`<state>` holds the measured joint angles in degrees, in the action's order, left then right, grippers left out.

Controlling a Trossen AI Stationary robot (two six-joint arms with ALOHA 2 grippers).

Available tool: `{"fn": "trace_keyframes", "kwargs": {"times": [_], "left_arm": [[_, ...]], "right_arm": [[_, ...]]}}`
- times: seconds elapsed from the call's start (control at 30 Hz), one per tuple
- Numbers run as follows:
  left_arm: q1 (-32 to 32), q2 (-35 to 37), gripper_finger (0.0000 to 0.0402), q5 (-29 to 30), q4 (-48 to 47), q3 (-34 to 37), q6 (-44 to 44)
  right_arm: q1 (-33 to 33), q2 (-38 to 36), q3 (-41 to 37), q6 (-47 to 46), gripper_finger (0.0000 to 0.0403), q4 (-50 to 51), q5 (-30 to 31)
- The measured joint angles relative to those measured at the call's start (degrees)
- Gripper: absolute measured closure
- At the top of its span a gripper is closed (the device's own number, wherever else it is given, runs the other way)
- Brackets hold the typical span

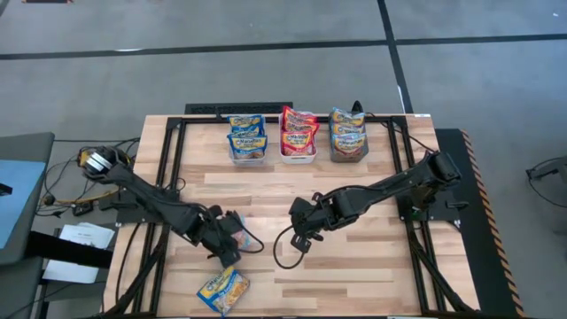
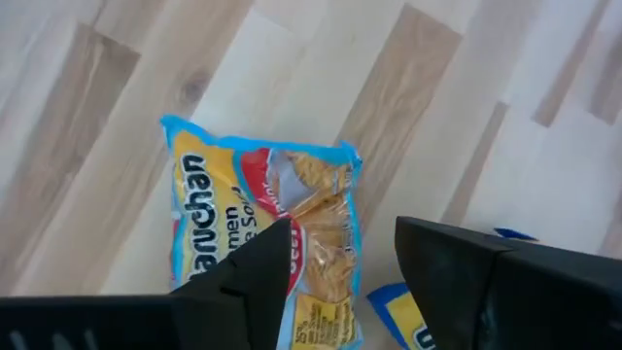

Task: Sort Maruchan noodles
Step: Put the light blue noodle pack into the black bin

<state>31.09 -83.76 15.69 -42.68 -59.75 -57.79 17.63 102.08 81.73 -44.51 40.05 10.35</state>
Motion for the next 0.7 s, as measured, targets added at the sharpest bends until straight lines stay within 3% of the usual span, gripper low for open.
{"fn": "trace_keyframes", "kwargs": {"times": [0.17, 0.7], "left_arm": [[0.0, -2.7, 0.0229, 0.5, -0.1, 0.0, -4.3], [-1.0, -14.2, 0.0229, 0.2, -0.3, -0.3, -6.0]], "right_arm": [[0.0, 0.0, 0.0, 0.0, 0.0305, 0.1, 0.0], [1.9, 0.0, 0.0, 1.1, 0.0305, 0.2, 0.1]]}}
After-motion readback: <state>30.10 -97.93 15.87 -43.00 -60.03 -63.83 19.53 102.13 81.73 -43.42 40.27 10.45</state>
